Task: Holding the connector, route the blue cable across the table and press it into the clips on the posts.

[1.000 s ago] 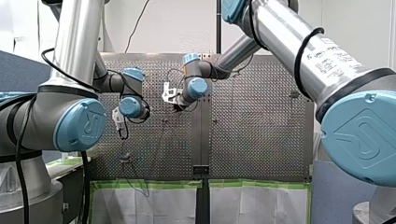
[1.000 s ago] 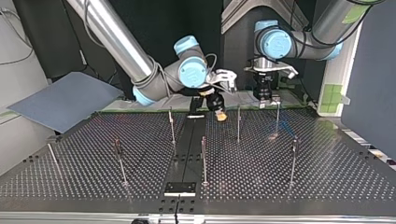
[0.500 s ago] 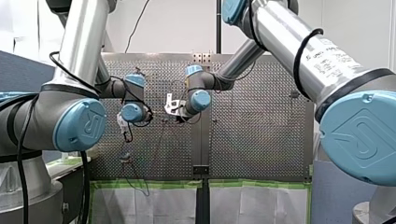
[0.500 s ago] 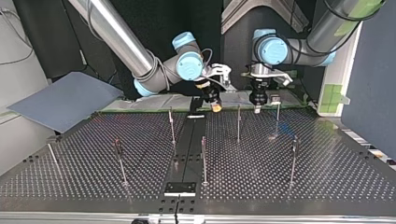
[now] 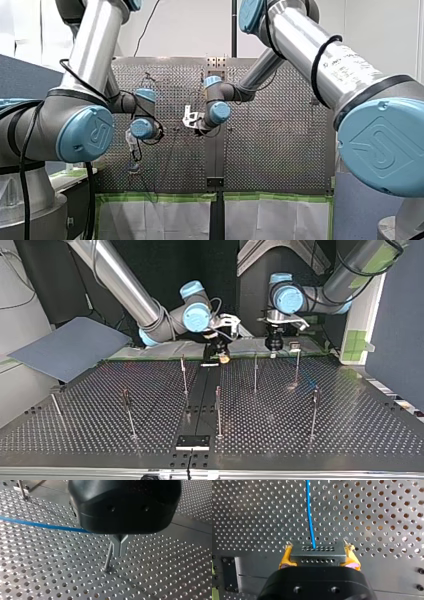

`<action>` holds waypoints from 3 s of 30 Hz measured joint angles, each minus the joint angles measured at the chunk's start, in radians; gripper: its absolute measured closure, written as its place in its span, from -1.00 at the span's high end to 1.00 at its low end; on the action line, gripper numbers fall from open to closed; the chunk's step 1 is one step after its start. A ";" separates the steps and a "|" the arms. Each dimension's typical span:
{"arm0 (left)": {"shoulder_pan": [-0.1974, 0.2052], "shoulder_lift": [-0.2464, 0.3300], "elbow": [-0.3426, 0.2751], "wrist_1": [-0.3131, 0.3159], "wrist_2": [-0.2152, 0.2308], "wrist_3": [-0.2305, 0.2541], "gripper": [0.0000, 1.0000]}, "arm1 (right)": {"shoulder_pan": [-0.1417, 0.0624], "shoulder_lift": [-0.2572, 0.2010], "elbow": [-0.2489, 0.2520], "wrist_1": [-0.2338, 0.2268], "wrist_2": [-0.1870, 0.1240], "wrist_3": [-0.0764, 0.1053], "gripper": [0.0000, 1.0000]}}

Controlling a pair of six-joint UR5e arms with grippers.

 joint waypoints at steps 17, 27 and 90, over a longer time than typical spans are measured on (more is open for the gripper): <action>0.004 -0.054 0.093 -0.003 -0.002 0.001 -1.00 | -0.016 0.003 -0.001 -0.051 -0.042 0.019 -1.00; 0.011 -0.069 0.148 -0.031 0.012 0.001 -1.00 | -0.043 0.005 -0.001 -0.094 -0.070 0.060 -1.00; -0.048 0.035 0.093 -0.183 -0.124 0.064 1.00 | -0.126 0.054 -0.072 -0.045 -0.083 0.051 -1.00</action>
